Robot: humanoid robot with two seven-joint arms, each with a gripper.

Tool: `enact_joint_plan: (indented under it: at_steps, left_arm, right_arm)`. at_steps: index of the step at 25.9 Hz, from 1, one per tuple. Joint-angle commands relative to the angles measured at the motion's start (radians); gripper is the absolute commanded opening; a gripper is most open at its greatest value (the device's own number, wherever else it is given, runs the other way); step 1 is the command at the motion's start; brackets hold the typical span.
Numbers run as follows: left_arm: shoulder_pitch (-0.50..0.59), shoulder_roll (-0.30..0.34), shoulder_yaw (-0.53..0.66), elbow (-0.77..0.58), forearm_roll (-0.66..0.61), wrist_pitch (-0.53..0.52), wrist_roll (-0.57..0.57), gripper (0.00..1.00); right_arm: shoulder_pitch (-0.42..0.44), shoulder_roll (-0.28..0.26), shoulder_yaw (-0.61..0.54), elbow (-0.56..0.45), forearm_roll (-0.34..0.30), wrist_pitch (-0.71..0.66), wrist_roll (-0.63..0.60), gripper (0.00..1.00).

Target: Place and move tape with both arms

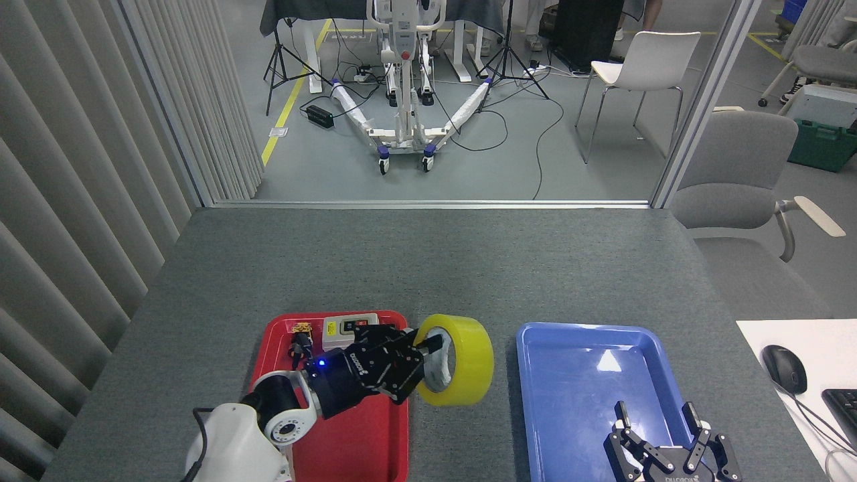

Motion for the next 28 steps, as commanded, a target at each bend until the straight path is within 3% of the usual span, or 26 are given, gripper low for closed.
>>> enact_joint_plan:
  at_steps: [1, 6, 11, 17, 28]
  left_arm:
    - [0.013, -0.051, -0.045, 0.017, -0.076, -0.004, -0.043, 0.00]
    - [0.013, -0.082, -0.048, 0.024, -0.101, -0.004, -0.060, 0.00]
    - [0.013, -0.083, -0.051, 0.011, -0.101, -0.004, -0.058, 0.00]
    - [0.019, -0.082, -0.079, -0.009, -0.098, -0.004, -0.049, 0.00]
    - [0.037, -0.085, -0.143, -0.041, 0.020, -0.004, -0.015, 0.00]
  right_arm:
    - [0.012, 0.000, -0.017, -0.002, 0.000, -0.081, -0.055, 1.00]
    - [0.052, -0.017, -0.106, -0.007, 0.000, -0.353, -0.095, 1.00]
    - [0.084, -0.060, -0.184, -0.010, -0.002, -0.741, -0.133, 1.00]
    - [0.081, -0.077, -0.169, -0.010, -0.002, -0.755, -0.143, 1.00]
    - [0.043, -0.091, 0.048, -0.045, 0.010, -0.755, -0.141, 1.00]
